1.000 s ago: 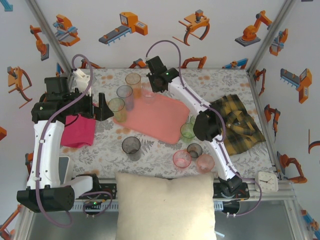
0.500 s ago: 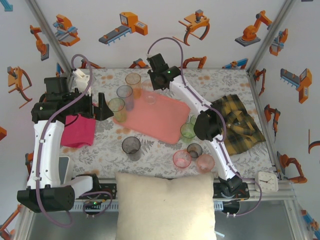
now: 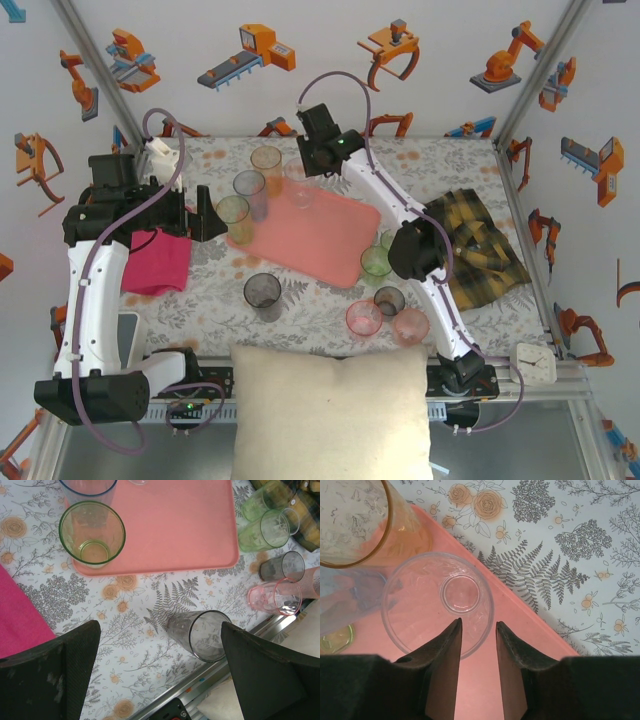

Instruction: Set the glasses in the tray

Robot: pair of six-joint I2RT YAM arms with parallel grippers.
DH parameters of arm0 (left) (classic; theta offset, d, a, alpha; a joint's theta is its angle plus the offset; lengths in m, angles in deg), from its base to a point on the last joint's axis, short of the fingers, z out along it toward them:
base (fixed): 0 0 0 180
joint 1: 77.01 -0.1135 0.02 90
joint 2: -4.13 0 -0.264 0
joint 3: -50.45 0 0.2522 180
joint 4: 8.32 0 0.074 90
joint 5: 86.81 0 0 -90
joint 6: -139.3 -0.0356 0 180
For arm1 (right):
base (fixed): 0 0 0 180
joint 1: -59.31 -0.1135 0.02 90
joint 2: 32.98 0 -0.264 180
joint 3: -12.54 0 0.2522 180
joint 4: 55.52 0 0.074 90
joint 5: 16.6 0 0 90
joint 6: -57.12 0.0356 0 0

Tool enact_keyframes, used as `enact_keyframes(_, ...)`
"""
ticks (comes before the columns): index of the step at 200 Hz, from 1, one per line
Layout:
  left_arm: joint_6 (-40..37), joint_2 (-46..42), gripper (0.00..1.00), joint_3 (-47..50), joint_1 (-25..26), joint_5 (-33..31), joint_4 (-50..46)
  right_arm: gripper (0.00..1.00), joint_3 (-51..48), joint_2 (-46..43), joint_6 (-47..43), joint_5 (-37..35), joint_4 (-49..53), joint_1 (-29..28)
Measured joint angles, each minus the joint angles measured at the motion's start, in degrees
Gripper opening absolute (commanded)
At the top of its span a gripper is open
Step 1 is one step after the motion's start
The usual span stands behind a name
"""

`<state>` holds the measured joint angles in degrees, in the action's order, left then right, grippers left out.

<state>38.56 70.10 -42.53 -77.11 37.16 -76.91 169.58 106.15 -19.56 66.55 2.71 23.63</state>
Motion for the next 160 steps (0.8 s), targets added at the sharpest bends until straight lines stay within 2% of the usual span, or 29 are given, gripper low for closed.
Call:
enact_keyframes(96, 0.2, 0.0, 0.98, 0.0, 0.0, -0.1, 0.0, 0.39, -0.2, -1.5, 0.0, -0.1, 1.2, 0.0)
enact_keyframes(160, -0.4, -0.3, 0.97, 0.0, 0.0, -1.2, -0.1, 0.39, -5.3, -14.6, 0.2, -2.3, 4.9, -0.5)
